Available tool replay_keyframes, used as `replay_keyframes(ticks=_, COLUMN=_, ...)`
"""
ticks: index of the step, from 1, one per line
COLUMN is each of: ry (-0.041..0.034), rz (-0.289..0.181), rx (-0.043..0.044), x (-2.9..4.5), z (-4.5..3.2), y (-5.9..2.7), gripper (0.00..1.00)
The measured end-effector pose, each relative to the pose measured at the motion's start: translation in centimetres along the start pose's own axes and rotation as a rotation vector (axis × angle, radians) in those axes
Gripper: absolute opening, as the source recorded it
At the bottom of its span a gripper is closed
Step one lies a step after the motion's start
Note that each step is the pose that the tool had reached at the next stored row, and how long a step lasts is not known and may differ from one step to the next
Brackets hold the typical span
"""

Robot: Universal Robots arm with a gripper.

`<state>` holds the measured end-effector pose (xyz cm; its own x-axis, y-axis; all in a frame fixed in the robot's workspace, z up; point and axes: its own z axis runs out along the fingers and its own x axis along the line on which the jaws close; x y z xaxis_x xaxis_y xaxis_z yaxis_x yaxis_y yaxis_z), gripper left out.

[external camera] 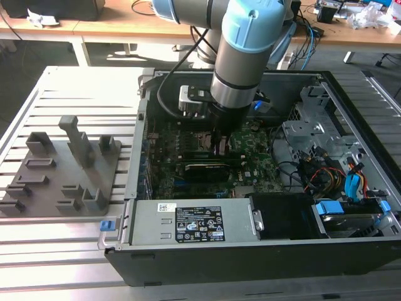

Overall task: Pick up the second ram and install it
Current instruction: 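Insert the second ram into the second slot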

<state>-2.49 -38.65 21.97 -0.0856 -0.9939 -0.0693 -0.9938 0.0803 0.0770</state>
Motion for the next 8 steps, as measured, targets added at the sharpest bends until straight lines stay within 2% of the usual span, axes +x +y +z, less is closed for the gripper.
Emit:
replay_keyframes(ticks=2, ry=0.0003, rz=0.0, rx=-0.0001, x=0.03, z=0.39, y=-0.03, gripper=0.14)
replay_keyframes(ticks=5, ry=-0.001, rz=0.0, rx=0.0003, x=0.01, z=0.5, y=-0.04, gripper=0.15)
replay_keyframes(ticks=6, ry=-0.0003, rz=0.0, rx=0.0001, x=0.02, z=0.49, y=-0.03, gripper=0.22)
replay_keyframes(ticks=7, ry=0.0002, rz=0.0, rx=0.0, x=0.03, z=0.48, y=-0.03, gripper=0.22)
replay_keyframes(ticks=8, ry=0.001, rz=0.0, rx=0.0001, x=-0.01, z=0.1, y=-0.01, gripper=0.22)
